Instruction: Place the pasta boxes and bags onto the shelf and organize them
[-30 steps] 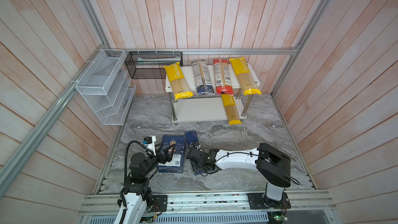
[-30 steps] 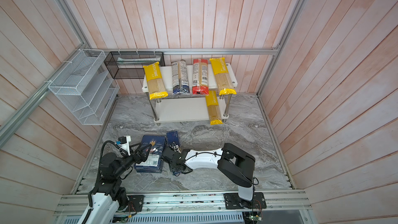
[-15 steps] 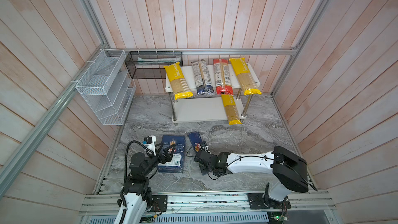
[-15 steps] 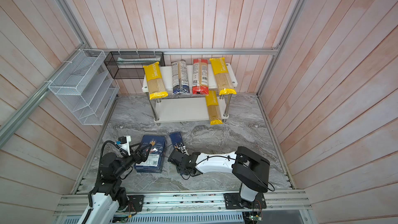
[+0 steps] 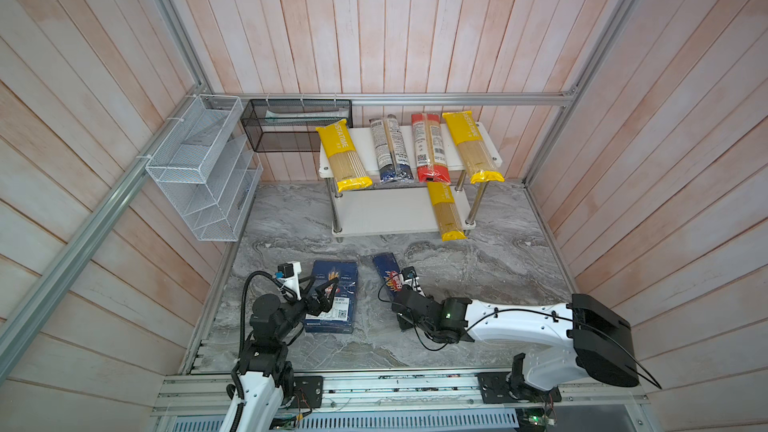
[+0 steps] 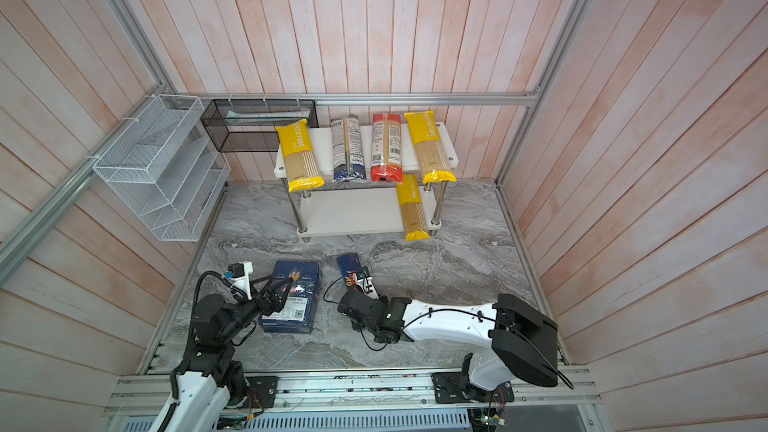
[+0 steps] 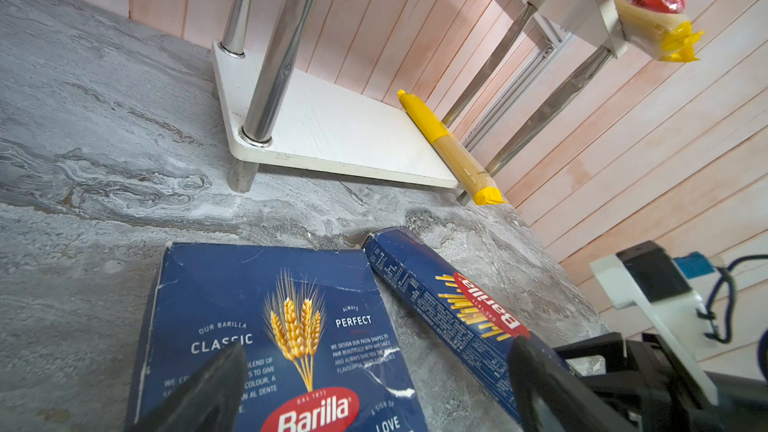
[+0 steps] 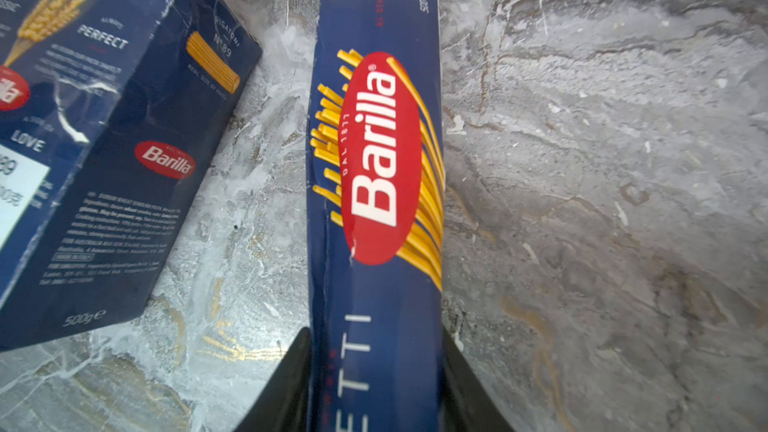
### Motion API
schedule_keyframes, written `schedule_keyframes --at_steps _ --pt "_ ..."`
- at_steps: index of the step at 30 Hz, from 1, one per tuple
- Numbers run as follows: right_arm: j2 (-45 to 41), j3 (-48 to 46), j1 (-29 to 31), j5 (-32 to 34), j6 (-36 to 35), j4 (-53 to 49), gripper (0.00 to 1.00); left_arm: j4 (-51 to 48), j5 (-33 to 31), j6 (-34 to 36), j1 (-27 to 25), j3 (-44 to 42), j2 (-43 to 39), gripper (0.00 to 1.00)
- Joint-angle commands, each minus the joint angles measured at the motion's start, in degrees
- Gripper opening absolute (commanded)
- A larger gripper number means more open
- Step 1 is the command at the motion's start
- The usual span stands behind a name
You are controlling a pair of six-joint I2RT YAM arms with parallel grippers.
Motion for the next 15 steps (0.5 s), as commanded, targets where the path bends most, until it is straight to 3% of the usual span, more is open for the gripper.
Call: schedule_keyframes --at_steps 1,10,15 --pt "-4.95 -0.09 0.05 7.68 -0.47 6.75 0.39 1.12 -0.35 0.29 -0.29 -0.64 -0.10 1.00" --pt "-12.41 -2.63 -0.30 11.97 -2.56 8.10 0.34 1.04 -0.42 0.28 -0.29 -0.65 -0.08 1.00" --pt "-10.85 -3.28 -4.24 2.62 -3.45 5.54 0.54 1.08 -0.41 0.28 -0.29 -0.65 -0.13 1.00"
